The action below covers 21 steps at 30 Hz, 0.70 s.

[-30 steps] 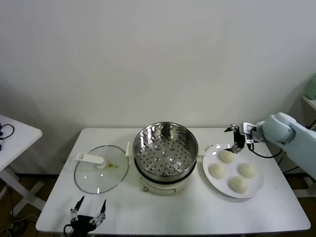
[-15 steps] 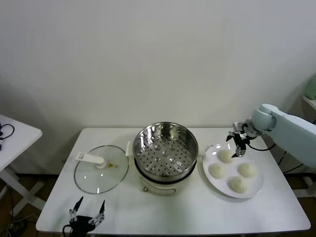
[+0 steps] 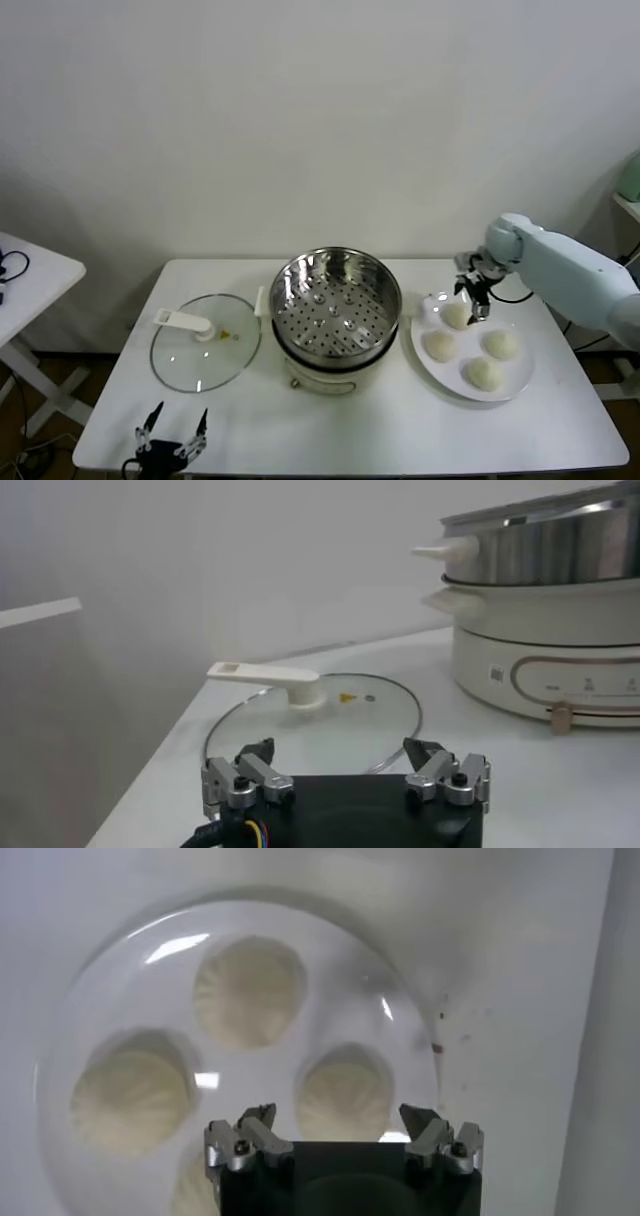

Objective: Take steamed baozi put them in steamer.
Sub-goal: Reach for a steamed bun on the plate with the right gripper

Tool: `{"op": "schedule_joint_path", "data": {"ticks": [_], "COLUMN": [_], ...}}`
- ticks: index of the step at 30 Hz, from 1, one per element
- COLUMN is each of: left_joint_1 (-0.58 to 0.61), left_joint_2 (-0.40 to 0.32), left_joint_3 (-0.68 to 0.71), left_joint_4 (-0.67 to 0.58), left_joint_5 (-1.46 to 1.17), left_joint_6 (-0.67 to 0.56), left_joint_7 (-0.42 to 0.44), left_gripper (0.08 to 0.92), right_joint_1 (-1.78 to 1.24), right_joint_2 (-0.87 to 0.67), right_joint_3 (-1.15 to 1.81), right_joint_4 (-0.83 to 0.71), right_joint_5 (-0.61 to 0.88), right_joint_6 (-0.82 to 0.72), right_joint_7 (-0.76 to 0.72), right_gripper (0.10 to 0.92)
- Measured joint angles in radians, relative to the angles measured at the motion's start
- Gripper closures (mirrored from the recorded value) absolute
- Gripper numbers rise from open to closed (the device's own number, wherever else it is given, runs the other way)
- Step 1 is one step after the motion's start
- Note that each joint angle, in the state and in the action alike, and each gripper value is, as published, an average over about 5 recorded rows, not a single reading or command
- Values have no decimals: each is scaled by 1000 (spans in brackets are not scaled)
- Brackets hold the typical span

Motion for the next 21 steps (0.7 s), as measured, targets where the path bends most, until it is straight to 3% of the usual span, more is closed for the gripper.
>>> {"op": "schedule_joint_path", "data": {"ticks": [13, 21], "left_joint_1": [1, 7], "left_joint_2": [4, 7], "left_joint_3": [-2, -4], "left_joint_4": [8, 5], "left_joint_5": [6, 10], "left_joint_6": [-3, -8], "left_joint_7": [-2, -5], "left_gripper": [177, 177], "right_joint_1": [-40, -54], "right_joint_2": [54, 77], "right_joint_3": [47, 74], "right_joint_4": [-97, -129], "right_joint_5": [-65, -84], "right_joint_6": [26, 34], "right_joint_7": [9, 23], "right_gripper": [204, 296]}}
